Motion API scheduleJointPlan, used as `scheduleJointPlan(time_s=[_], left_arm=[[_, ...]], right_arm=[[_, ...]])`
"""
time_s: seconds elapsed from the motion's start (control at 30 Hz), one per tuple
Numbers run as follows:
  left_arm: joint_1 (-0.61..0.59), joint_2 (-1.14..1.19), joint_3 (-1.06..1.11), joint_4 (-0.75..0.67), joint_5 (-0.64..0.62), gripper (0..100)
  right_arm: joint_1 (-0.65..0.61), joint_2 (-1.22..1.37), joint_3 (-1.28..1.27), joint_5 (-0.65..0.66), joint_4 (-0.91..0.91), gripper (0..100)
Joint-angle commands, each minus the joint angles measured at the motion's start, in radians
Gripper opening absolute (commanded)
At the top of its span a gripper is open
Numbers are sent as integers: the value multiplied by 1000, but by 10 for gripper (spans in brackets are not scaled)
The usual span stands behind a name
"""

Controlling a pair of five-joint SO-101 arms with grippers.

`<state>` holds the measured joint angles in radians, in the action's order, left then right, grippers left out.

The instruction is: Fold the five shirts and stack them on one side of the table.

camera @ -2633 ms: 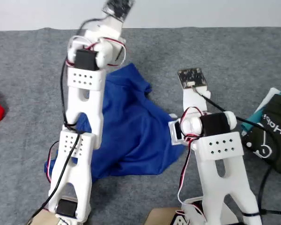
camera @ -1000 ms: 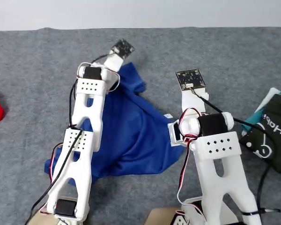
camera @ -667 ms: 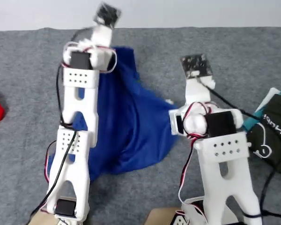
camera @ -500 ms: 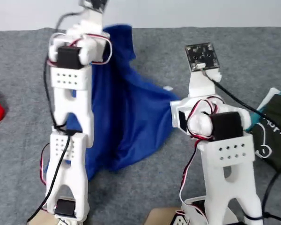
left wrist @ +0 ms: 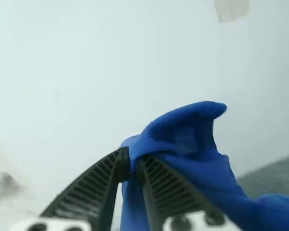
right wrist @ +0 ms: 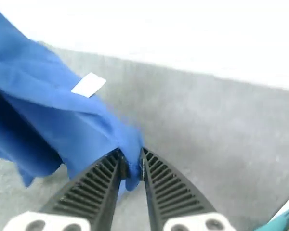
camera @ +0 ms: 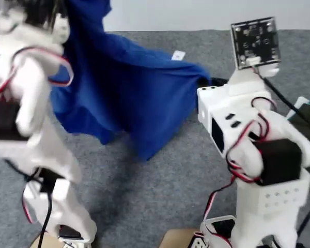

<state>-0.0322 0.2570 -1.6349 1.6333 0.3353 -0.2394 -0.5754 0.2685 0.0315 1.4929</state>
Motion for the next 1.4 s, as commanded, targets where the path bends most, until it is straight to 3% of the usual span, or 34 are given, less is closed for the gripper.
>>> scheduleJointPlan(time_s=[0.0, 0.37, 0.8, 1.2, 1.37], left_arm=[[-8, -112, -41, 34, 57, 2], [-3, -282, -42, 41, 181, 2], [-6, -413, -42, 48, 181, 2], [-8, -506, -36, 120, 180, 2], [-8, -505, 111, 120, 178, 2]], right_arm=[[-1, -36, 124, 72, -13, 9], [1, -50, 443, 287, 13, 9], [4, -205, 456, 456, 84, 9], [73, -239, 451, 468, 154, 9], [73, -220, 354, 465, 163, 9]])
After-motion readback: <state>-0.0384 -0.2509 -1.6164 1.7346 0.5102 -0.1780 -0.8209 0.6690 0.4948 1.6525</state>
